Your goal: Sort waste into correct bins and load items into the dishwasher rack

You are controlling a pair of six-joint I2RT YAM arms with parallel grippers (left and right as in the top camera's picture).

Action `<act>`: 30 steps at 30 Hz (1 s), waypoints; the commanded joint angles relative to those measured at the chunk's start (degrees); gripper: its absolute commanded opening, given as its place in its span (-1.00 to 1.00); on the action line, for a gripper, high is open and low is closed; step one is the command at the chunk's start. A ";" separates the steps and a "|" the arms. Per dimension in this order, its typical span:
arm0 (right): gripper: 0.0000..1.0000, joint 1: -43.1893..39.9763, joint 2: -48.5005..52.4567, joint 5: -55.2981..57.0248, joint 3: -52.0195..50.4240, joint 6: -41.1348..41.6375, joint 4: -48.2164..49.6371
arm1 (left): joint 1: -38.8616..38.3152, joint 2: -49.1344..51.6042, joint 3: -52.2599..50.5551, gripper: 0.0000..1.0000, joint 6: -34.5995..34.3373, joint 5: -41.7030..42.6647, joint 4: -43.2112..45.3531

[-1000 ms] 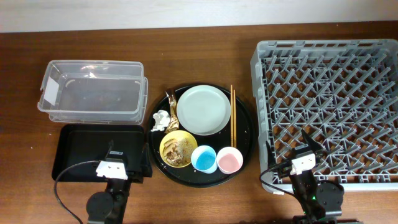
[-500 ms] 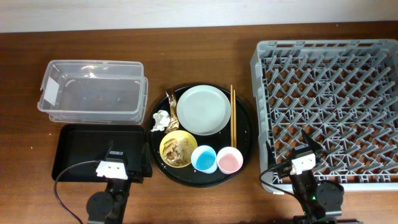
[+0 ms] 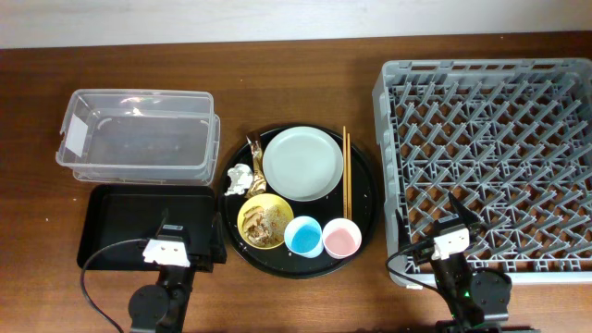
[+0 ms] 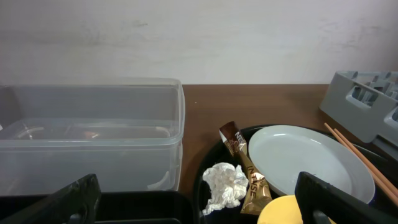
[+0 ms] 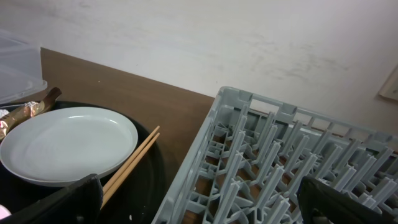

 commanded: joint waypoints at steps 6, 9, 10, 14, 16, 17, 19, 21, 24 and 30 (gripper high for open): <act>0.97 -0.22 -0.42 -3.39 -0.31 0.44 0.42 | -0.02 -0.13 -0.33 0.99 0.85 3.98 1.25; 0.97 -0.15 -0.42 -17.90 0.00 0.44 1.86 | -0.02 -0.13 -0.02 0.99 0.83 20.11 9.88; 0.97 -0.15 -0.42 -23.12 0.98 0.46 1.75 | -0.02 -0.13 1.09 0.99 0.20 21.20 11.17; 0.97 -0.15 0.72 -25.59 16.70 6.51 -8.31 | 0.02 2.47 17.84 0.99 -0.83 20.35 -5.14; 0.97 -0.15 4.15 -23.89 26.58 6.49 -17.11 | 0.02 8.22 27.26 0.99 -0.83 20.44 -16.26; 0.97 -0.15 8.39 -22.73 34.38 6.49 -24.20 | 0.02 13.62 34.14 0.99 -0.83 20.85 -22.40; 0.97 -0.15 16.35 -21.57 45.64 6.47 -35.67 | 0.02 23.85 45.92 0.99 -0.83 21.07 -31.12; 0.97 -0.15 27.56 -20.24 58.29 6.51 -48.50 | 0.02 37.66 61.02 0.99 -0.81 22.56 -41.05; 0.97 -0.15 37.55 -24.74 67.28 6.51 -55.84 | 0.02 50.10 78.07 0.99 -0.85 23.15 -50.38; 0.97 -0.22 43.41 -23.12 67.98 15.47 -59.80 | -4.66 59.14 80.83 0.93 -2.32 28.83 -61.13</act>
